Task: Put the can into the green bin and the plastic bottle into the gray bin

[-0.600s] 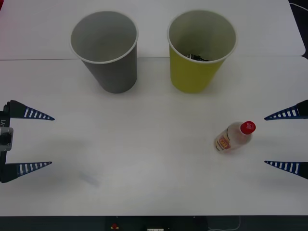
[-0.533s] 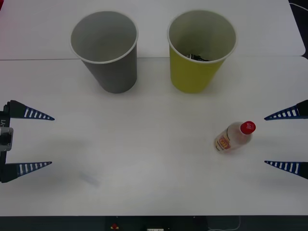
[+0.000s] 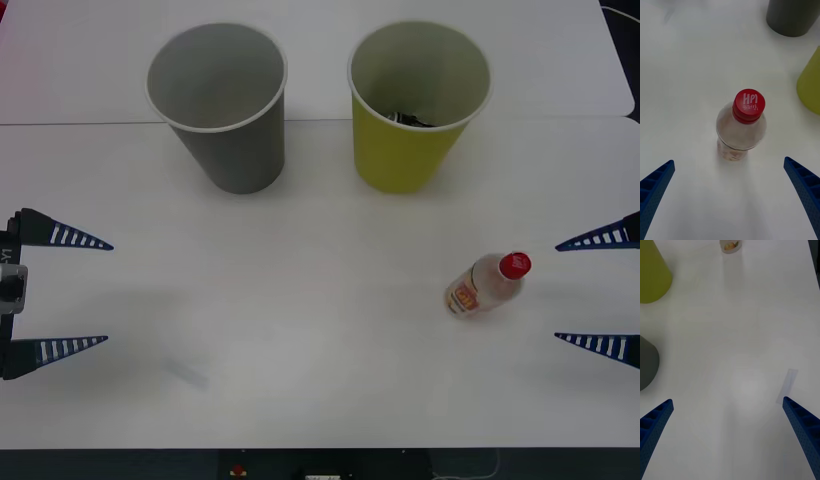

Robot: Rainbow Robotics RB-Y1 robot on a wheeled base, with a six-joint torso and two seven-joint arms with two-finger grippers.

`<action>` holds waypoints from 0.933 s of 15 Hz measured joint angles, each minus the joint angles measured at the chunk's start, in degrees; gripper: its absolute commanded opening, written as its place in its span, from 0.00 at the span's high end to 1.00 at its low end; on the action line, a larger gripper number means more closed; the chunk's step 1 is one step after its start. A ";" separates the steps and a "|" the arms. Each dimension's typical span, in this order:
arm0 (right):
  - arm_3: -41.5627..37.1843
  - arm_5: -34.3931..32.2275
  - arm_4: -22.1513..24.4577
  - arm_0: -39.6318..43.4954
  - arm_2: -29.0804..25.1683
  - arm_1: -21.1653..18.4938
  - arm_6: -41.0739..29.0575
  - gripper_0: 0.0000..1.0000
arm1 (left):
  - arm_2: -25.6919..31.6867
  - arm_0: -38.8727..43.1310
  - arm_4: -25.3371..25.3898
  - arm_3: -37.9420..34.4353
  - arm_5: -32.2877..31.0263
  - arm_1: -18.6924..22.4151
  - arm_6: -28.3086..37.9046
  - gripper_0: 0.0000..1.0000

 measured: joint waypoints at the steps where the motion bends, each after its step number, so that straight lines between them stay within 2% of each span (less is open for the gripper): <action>1: 1.02 0.01 -0.53 -0.04 0.34 0.05 0.61 0.00 | 0.00 0.00 0.00 0.00 0.00 0.00 0.00 0.00; 4: 3.76 0.02 -1.24 -0.78 1.47 0.96 2.77 0.00 | 0.00 0.00 0.00 0.00 0.00 0.00 0.00 0.00; 9: 7.99 -0.04 -1.53 -2.79 3.11 4.79 6.27 0.00 | 0.00 0.00 0.00 0.00 0.00 0.00 0.00 0.00; 11: 11.07 -0.06 -4.56 -3.45 4.77 5.77 10.52 0.00 | 0.00 0.00 0.00 0.00 0.00 0.00 0.00 0.00; 14: 17.78 -0.01 -11.57 -5.12 9.81 6.15 18.49 0.00 | 0.00 0.00 0.00 0.00 0.00 0.00 0.00 0.00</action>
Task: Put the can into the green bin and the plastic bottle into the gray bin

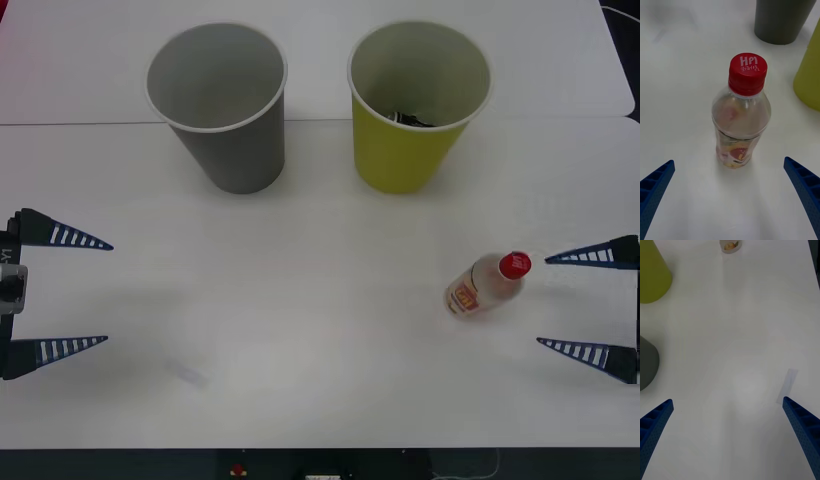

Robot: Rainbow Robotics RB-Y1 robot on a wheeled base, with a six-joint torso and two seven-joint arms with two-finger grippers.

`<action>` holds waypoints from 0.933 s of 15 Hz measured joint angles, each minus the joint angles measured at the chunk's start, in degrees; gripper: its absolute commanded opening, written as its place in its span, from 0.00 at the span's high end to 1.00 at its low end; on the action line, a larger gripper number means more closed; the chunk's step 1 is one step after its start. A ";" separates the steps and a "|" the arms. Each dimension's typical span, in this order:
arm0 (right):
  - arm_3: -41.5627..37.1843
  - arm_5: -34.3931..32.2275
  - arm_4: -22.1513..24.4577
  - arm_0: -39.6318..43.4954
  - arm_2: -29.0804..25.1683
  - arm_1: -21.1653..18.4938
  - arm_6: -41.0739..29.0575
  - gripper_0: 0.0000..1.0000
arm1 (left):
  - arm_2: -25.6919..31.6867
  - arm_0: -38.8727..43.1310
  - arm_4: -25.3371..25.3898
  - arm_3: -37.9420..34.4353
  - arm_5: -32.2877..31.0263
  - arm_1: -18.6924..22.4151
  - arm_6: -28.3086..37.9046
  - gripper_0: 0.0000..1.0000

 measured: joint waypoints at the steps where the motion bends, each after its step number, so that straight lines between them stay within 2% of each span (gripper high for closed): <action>1: 1.89 -0.03 -1.95 -0.49 1.33 0.21 2.43 0.00 | 0.00 0.00 0.00 0.00 0.00 0.00 0.00 0.00; 4: 6.45 -0.82 -4.58 -2.00 2.91 2.76 7.52 0.00 | 0.00 0.00 0.00 0.00 0.00 0.00 0.00 0.00; 14: 18.43 -4.13 -4.61 -8.15 2.98 14.34 10.61 0.00 | 0.00 0.00 0.00 0.00 0.00 0.00 0.00 0.00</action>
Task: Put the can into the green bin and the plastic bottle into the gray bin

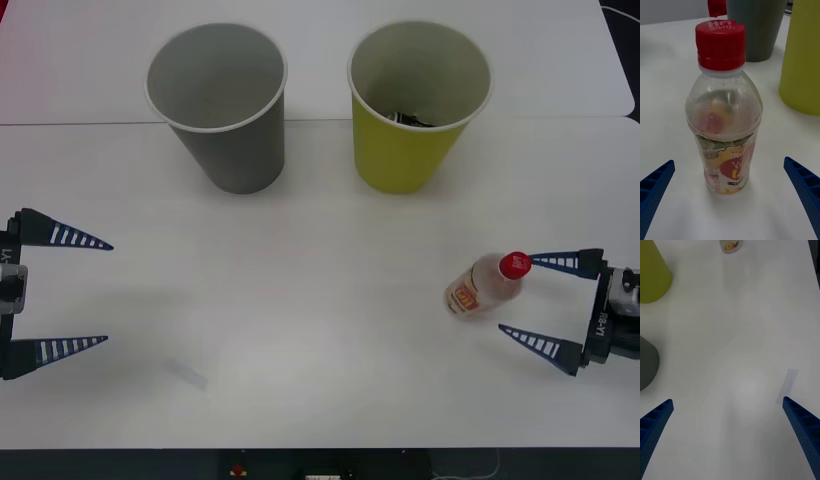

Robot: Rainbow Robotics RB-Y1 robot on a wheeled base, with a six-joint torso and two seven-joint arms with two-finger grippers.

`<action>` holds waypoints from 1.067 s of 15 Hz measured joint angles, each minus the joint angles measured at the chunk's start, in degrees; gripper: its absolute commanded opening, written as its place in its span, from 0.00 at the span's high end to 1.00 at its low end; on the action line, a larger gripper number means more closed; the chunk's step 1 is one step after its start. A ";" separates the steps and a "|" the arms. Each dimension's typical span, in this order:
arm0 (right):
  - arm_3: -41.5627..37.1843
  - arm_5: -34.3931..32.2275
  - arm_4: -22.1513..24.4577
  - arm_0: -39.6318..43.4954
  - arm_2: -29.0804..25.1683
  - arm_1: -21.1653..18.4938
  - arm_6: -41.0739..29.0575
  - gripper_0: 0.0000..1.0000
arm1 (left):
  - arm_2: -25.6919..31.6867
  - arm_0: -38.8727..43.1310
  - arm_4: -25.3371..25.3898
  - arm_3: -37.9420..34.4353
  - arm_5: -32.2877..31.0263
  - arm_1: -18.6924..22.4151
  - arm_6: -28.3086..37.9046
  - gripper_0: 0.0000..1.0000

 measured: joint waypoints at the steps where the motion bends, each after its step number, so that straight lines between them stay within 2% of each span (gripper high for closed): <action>1: 0.76 -0.29 0.33 -0.51 -0.03 1.05 0.11 0.00 | 0.00 0.00 0.00 0.00 0.00 0.00 0.00 0.00; 10: 1.09 1.06 4.75 -1.93 -0.03 8.08 0.14 0.02 | 0.00 0.00 0.00 0.00 0.00 0.00 0.00 0.00; 11: 1.07 1.04 4.84 -1.99 0.02 8.45 0.23 0.71 | 0.00 0.00 0.00 0.00 0.00 0.00 0.00 0.00; 12: 1.08 1.05 5.01 -2.06 0.01 8.74 0.36 0.98 | 0.00 0.00 0.00 0.00 0.00 0.00 0.00 0.00; 16: 1.07 1.01 5.81 -2.30 -0.05 9.52 0.40 1.00 | 0.00 0.00 0.00 0.00 0.00 0.00 0.00 0.00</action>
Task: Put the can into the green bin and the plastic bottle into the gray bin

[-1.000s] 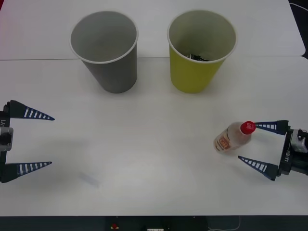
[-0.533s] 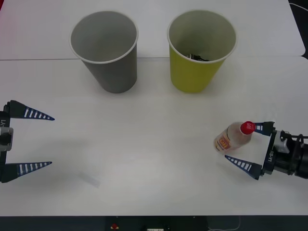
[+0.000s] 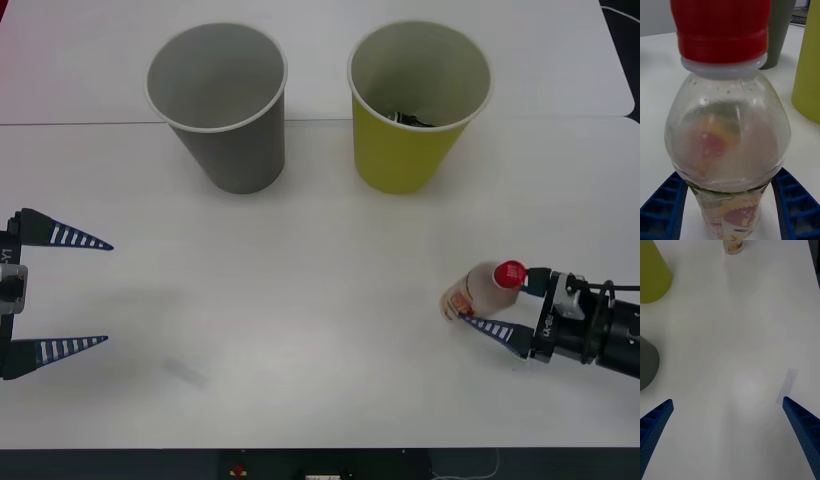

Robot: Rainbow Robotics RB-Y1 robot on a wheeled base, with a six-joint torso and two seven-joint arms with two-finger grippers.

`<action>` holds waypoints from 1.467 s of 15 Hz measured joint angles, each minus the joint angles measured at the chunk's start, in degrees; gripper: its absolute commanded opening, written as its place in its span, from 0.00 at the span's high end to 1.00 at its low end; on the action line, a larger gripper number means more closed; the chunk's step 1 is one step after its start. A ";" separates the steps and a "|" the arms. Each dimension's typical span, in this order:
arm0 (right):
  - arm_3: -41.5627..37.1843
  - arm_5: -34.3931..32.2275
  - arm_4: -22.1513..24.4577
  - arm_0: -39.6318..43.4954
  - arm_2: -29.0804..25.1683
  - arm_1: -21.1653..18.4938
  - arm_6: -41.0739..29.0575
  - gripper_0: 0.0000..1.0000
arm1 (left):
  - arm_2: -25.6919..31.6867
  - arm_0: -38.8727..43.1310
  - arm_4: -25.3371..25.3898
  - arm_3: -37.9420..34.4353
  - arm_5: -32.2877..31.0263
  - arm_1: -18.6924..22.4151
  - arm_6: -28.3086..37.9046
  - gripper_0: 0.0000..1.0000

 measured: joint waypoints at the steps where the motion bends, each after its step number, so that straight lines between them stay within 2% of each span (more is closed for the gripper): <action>1: 0.00 0.00 0.00 -0.01 0.00 0.10 -0.06 1.00 | 0.00 0.00 0.00 0.00 0.00 0.00 0.00 0.00; 7: -0.20 -0.42 0.00 -0.01 0.01 -0.18 -0.94 1.00 | 0.00 0.00 0.00 0.00 0.00 0.00 0.00 0.00; 11: -4.34 -2.69 0.04 0.48 -0.08 -3.35 -9.25 1.00 | 0.00 0.00 0.00 0.00 0.00 0.00 0.00 0.00; 18: -21.09 -0.51 0.77 4.51 -1.17 -9.88 -33.64 1.00 | 0.00 0.00 0.00 0.00 0.00 0.00 0.00 0.00; 22: -36.41 2.16 8.05 6.90 -6.36 -11.03 -55.01 1.00 | 0.00 0.00 0.00 0.00 0.00 0.00 0.00 0.00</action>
